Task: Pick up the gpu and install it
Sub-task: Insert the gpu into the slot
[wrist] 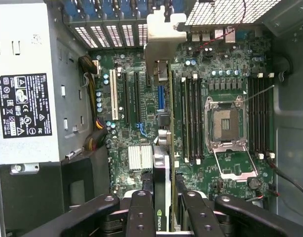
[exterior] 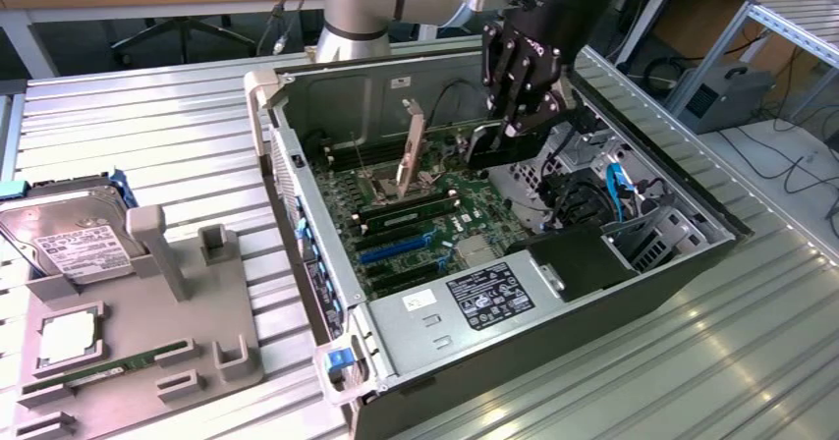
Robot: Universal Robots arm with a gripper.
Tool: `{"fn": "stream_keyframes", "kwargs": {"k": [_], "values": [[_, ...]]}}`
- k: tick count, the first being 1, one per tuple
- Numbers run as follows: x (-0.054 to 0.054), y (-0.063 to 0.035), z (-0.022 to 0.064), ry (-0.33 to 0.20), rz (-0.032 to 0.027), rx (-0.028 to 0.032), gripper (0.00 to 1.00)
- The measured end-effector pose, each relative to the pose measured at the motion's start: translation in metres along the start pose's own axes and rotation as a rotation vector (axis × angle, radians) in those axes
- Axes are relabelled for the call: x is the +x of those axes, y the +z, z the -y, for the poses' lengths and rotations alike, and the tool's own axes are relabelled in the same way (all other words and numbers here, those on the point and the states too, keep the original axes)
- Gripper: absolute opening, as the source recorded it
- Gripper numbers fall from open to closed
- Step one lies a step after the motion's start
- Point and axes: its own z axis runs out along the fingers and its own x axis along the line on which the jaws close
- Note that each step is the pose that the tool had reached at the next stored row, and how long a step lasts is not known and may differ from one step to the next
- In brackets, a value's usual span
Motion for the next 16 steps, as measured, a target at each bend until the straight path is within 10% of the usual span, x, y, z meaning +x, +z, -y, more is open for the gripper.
{"fn": "stream_keyframes", "kwargs": {"k": [4, 16], "values": [[0.001, 0.0188, -0.0004, 0.000, 0.0000, 0.0002, 0.27], [0.001, 0.0196, -0.0182, 0.000, 0.0001, 0.0003, 0.27]]}}
